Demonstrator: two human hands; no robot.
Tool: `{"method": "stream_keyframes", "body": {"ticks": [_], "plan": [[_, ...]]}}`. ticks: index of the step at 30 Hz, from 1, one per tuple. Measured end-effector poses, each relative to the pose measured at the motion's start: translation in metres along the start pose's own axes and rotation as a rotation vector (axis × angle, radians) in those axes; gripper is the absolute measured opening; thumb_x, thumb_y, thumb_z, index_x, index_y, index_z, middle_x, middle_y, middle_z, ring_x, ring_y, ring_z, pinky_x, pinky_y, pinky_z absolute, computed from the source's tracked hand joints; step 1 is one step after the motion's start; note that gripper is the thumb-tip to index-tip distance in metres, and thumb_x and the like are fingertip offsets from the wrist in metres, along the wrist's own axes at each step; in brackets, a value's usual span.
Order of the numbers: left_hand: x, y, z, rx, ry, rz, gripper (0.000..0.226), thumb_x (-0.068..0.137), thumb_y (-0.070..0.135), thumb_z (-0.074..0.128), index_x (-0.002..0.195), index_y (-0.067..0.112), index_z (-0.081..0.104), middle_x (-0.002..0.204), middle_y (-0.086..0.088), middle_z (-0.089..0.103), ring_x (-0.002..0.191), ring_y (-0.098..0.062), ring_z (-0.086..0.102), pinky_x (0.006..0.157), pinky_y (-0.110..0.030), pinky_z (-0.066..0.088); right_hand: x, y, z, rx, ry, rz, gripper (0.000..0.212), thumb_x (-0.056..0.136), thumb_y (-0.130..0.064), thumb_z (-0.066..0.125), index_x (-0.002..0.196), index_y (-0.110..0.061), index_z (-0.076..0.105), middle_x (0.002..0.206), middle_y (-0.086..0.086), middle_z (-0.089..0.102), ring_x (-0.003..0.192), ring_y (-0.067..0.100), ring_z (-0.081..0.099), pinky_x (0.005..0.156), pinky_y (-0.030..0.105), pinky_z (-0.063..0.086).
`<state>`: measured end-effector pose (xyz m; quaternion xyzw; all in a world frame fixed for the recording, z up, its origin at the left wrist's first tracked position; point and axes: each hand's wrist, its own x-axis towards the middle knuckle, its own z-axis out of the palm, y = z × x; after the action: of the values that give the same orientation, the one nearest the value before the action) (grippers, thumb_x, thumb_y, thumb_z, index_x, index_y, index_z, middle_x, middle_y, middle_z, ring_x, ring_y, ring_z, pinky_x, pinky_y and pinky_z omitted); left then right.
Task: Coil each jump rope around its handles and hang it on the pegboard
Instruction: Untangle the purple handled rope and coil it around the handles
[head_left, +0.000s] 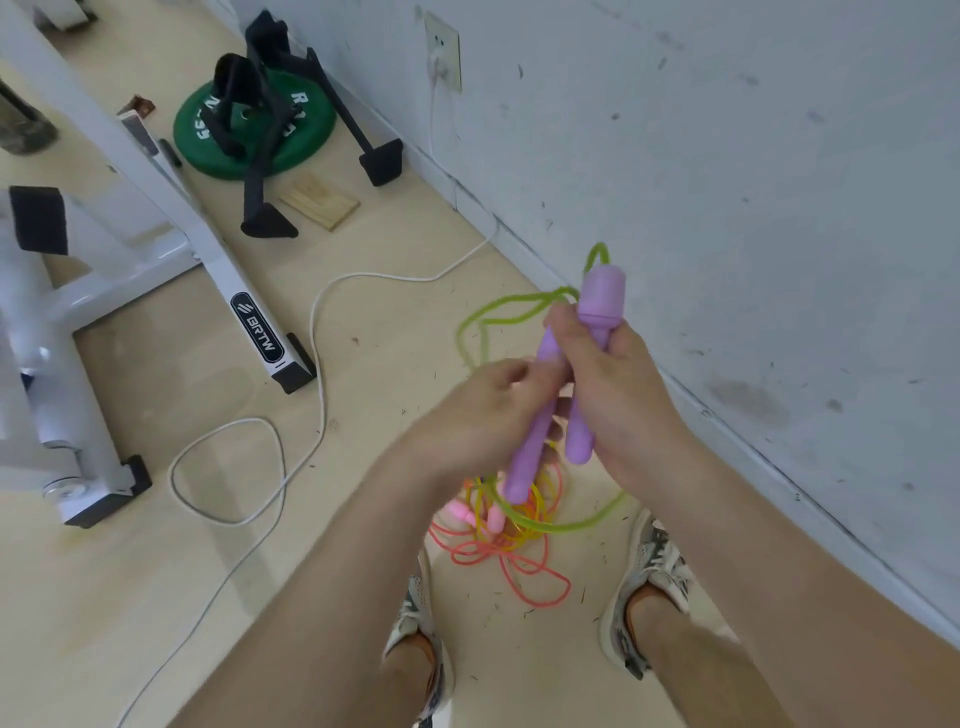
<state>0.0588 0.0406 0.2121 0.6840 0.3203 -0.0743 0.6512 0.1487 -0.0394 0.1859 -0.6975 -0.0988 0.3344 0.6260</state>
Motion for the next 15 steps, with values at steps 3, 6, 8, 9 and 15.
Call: {"method": "stream_keyframes", "body": {"ticks": [3,6,8,9,15], "plan": [[0.010,-0.008,0.016,0.052,0.085,0.062,0.028,0.099,0.037,0.044,0.109,0.014,0.056,0.070,-0.004,0.070,0.055,-0.019,0.065,0.052,-0.030,0.051,0.001,-0.002,-0.004,-0.179,0.037,-0.040,0.031,0.097,-0.035,0.055,0.068,-0.023,0.059,0.049,-0.010,0.054,0.051,0.015,0.054,0.056,0.031,0.044],[0.023,-0.011,0.002,0.204,0.441,0.144,0.028,0.097,0.040,0.041,0.093,0.017,0.057,0.070,0.002,0.068,0.069,-0.026,0.067,0.069,-0.046,0.056,0.004,-0.004,-0.015,-0.434,0.120,-0.098,0.040,0.096,-0.037,0.052,0.060,-0.020,0.052,0.052,-0.005,0.052,0.063,0.027,0.061,0.065,0.036,0.049],[0.026,-0.015,-0.009,0.253,0.622,0.147,0.028,0.099,0.036,0.037,0.095,0.016,0.056,0.082,0.003,0.070,0.086,-0.029,0.065,0.080,-0.048,0.052,0.006,-0.006,-0.021,-0.479,0.162,-0.090,0.041,0.095,-0.040,0.051,0.061,-0.019,0.044,0.054,0.001,0.047,0.065,0.034,0.063,0.070,0.046,0.055],[0.026,-0.015,-0.012,0.228,0.653,0.151,0.026,0.100,0.034,0.036,0.097,0.015,0.054,0.084,0.003,0.070,0.089,-0.029,0.063,0.081,-0.048,0.051,0.006,-0.007,-0.023,-0.482,0.165,-0.092,0.042,0.095,-0.040,0.051,0.061,-0.018,0.043,0.054,0.000,0.045,0.063,0.033,0.060,0.070,0.049,0.056],[0.024,-0.003,-0.001,-0.165,0.606,0.193,0.014,0.100,0.029,0.043,0.089,0.021,0.046,0.070,-0.001,0.061,0.052,-0.017,0.063,0.061,-0.037,0.054,0.002,-0.022,-0.024,-0.112,-0.067,0.114,0.039,0.097,-0.035,0.055,0.094,0.002,0.065,0.089,0.024,0.065,0.078,0.022,0.063,0.080,0.049,0.059]]}}
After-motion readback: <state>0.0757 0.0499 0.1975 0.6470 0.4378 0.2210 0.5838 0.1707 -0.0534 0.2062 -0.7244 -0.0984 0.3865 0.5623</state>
